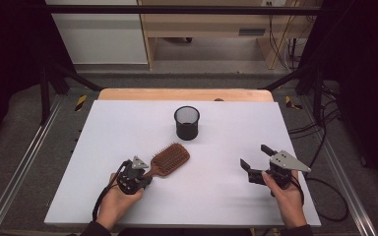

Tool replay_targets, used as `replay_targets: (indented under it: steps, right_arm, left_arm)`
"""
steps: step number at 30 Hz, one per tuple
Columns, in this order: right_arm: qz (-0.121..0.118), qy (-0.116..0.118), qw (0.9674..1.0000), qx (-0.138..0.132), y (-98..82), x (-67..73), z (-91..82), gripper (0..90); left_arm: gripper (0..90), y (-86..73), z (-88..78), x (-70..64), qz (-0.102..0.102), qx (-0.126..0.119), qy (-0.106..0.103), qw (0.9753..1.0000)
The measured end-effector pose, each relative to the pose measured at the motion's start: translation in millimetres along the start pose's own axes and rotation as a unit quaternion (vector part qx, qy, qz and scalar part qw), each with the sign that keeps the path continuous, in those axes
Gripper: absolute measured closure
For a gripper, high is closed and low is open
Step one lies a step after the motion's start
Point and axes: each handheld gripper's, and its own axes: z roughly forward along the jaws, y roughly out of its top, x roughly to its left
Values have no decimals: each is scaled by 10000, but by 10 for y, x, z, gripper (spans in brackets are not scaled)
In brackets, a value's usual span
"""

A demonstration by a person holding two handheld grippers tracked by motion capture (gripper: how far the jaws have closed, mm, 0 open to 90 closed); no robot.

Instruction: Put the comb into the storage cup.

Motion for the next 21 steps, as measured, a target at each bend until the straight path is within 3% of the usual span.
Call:
replay_targets:
  steps: [3,14,18,21]
  right_arm:
    - [-5,5,10000,0,-1,0,2,83]
    - [-12,10,10000,13,-3,4,3,82]
    - [-31,13,10000,22,-4,6,6,82]
    - [-15,13,10000,33,-4,10,9,82]
  left_arm:
    - [900,5,-23,9,2,-29,-17,10000]
    - [898,237,-338,132,342,-173,144,9992]
    - [744,282,-381,173,468,-221,248,9983]
    - [564,299,-368,188,529,-202,276,9980]
